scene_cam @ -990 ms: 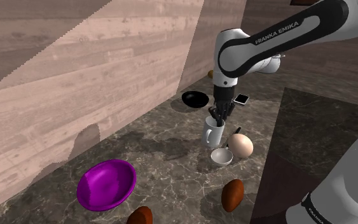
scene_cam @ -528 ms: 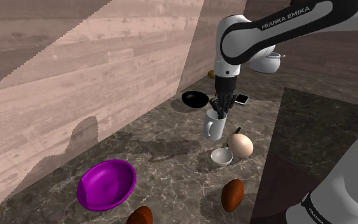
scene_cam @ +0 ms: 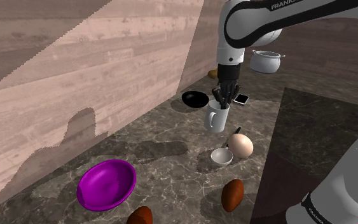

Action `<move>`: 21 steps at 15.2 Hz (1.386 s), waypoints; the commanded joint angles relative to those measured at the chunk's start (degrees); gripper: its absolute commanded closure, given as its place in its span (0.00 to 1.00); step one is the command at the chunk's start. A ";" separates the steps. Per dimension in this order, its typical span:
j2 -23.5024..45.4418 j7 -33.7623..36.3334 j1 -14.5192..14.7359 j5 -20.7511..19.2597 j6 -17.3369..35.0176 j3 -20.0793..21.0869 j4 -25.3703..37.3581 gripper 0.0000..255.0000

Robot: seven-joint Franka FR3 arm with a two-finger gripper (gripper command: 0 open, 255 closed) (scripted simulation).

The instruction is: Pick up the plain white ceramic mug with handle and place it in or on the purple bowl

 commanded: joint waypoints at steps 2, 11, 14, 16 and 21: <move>-0.44 0.13 -0.02 -0.06 -2.50 -0.06 2.04 1.00; 3.18 9.66 4.12 3.09 -4.24 6.15 8.29 1.00; 5.71 13.76 5.78 3.92 -4.30 8.72 11.34 1.00; 7.68 16.52 6.84 4.25 -4.36 10.40 13.70 1.00; 13.56 23.58 9.59 4.15 -4.73 14.30 20.73 1.00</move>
